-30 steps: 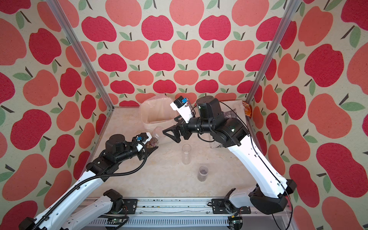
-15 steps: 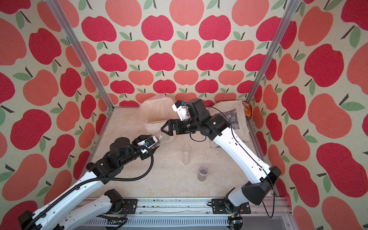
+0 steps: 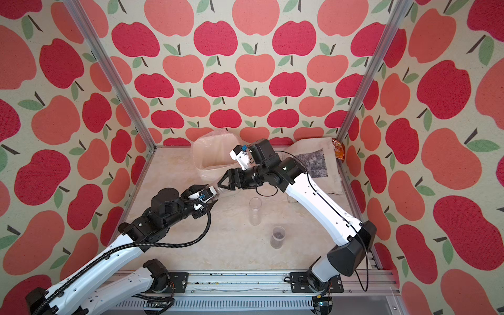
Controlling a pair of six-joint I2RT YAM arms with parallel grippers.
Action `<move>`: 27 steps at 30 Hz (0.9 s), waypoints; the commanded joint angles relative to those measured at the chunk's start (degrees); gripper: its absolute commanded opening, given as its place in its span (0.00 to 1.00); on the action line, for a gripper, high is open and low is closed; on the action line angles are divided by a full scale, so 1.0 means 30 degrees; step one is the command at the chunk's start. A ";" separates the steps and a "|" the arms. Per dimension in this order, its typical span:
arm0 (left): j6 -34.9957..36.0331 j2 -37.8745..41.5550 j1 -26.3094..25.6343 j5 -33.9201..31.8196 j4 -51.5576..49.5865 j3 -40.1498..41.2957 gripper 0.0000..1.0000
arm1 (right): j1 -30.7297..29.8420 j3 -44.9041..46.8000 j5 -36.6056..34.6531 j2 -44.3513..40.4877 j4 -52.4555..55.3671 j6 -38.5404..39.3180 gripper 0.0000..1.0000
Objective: Empty the moldy dried flower tea in the jars
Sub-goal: Unscrew the lid from the jar.
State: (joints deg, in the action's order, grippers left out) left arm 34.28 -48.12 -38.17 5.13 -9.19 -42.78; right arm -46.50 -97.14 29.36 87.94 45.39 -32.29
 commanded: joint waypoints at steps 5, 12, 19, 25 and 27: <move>0.0105 0.0073 -0.0142 -0.0041 0.0051 -0.0065 0.00 | -0.0239 -0.0164 0.0796 0.0373 -0.0212 0.0557 0.57; -0.1241 0.0245 0.0167 0.3197 -0.1307 -0.0391 0.00 | -0.1095 -0.2520 0.0737 0.0820 0.2321 1.0395 0.33; -0.5088 -0.0130 0.3423 1.3555 -0.2693 -0.0886 0.00 | -0.2019 -0.4487 -0.2713 0.0784 0.6490 2.4004 0.21; -0.5312 -0.0733 0.3730 1.5810 -0.3647 -0.1086 0.00 | -0.2093 -0.6177 -0.3344 0.1831 0.8134 2.6775 0.17; -0.5236 -0.0941 0.3757 1.6120 -0.3955 -0.1174 0.00 | -0.2107 -0.6345 -0.3336 0.1988 0.8192 2.7058 0.17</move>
State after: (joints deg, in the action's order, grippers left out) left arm 23.59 -50.26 -27.33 46.41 -16.01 -44.36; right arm -52.99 -114.32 24.86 92.64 67.70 39.40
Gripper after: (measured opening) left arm 0.657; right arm 0.660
